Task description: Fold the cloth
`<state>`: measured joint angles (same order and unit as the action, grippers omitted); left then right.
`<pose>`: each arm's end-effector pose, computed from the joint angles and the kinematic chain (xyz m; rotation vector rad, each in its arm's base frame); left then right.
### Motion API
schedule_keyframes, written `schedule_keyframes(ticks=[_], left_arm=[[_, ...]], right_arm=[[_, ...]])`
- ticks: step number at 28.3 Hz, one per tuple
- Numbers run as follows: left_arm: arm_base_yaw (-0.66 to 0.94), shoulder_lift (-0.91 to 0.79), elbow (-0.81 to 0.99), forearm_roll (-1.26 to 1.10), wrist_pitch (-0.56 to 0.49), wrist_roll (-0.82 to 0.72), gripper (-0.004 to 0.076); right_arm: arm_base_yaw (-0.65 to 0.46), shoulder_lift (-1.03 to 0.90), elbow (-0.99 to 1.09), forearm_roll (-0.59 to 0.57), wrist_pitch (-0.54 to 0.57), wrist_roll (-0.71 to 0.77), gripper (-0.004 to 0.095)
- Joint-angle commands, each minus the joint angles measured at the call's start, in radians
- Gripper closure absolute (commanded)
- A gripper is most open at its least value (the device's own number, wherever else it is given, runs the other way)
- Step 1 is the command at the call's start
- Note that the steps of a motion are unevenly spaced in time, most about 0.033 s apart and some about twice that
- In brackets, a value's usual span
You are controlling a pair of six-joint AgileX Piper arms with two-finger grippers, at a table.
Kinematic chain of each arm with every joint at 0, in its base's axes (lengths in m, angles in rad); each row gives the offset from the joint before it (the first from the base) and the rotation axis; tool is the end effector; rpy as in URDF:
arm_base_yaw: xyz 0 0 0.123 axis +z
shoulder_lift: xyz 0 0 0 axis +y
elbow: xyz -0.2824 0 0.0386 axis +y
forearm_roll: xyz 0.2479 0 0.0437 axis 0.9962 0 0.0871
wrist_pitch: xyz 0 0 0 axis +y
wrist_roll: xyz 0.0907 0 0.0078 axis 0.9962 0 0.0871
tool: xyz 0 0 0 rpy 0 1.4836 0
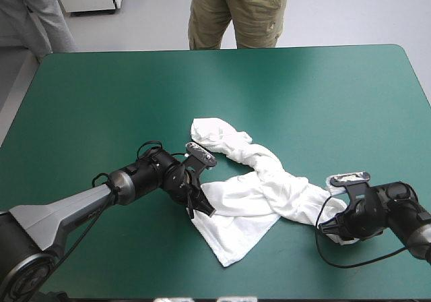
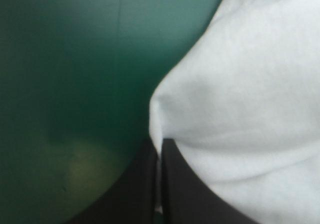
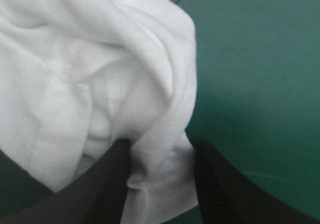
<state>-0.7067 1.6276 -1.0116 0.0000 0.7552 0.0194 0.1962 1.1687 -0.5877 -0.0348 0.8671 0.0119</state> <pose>0.2341 -0.1999 0.2078 1.0186 2.6813 -0.1395 0.1722 0.0318 0.2094 -0.2984 2.9146 -0.0101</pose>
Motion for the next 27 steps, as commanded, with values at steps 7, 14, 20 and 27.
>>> schedule_keyframes(ticks=[7, 14, 20, 27], left_arm=[[0.005, -0.044, -0.004, 0.052, 0.016, -0.031, 0.0731], [0.113, -0.32, -0.041, 0.163, 0.145, -0.057, 0.0731], [0.237, -0.544, -0.203, 0.188, 0.185, -0.009, 0.0731], [0.249, -0.615, -0.559, 0.3, 0.19, 0.012, 0.0731]], right_arm=[[-0.006, 0.007, -0.018, 0.035, -0.064, -0.051, 0.0926], [-0.006, -0.25, -0.162, 0.207, 0.038, -0.129, 0.0926], [-0.006, -0.38, -0.495, 0.351, 0.005, -0.176, 0.0925], [-0.006, -0.337, -0.954, 0.393, -0.063, -0.262, 0.0925]])
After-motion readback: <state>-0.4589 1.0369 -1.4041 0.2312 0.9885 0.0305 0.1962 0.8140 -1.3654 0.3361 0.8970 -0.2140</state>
